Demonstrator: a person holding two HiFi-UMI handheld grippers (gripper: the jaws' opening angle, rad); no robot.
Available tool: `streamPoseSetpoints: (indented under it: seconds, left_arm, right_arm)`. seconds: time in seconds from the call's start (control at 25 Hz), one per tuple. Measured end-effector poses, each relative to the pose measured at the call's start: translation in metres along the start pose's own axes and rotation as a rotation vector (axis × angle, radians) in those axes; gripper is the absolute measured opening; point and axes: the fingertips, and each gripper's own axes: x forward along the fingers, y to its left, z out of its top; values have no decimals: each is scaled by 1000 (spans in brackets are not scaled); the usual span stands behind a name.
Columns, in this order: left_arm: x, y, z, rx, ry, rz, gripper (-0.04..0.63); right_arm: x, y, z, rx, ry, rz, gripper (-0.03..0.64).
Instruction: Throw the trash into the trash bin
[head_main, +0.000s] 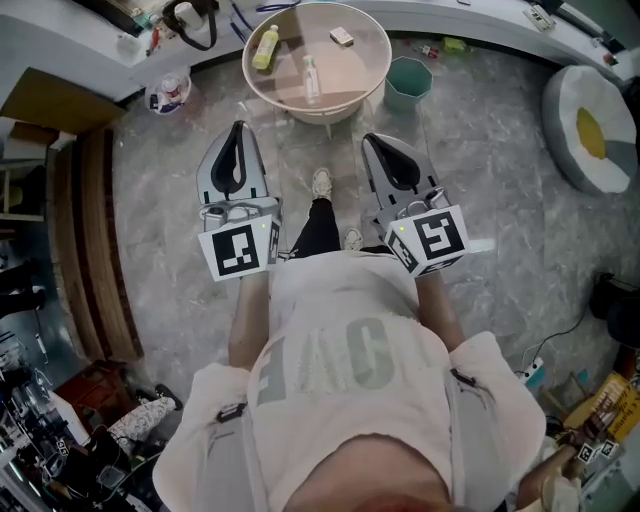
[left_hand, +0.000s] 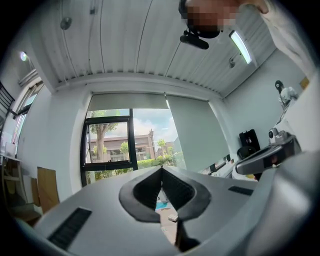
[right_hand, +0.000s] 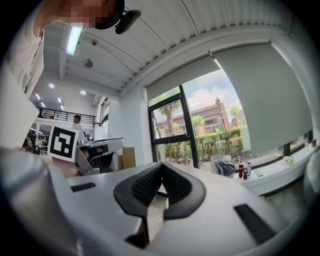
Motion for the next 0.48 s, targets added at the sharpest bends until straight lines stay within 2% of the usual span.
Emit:
streamPoseSetpoints:
  seconds: [0.2, 0.36, 0.48]
  left_arm:
    - [41, 15, -29, -5, -49, -24, 11]
    - [84, 32, -59, -57, -38, -10, 11]
    - [125, 45, -52, -85, -89, -27, 11]
  right_arm:
    - [46, -23, -25, -6, 53, -71, 15]
    - [80, -39, -19, -57, 72, -61, 15]
    - [109, -57, -6, -93, 90, -67, 15]
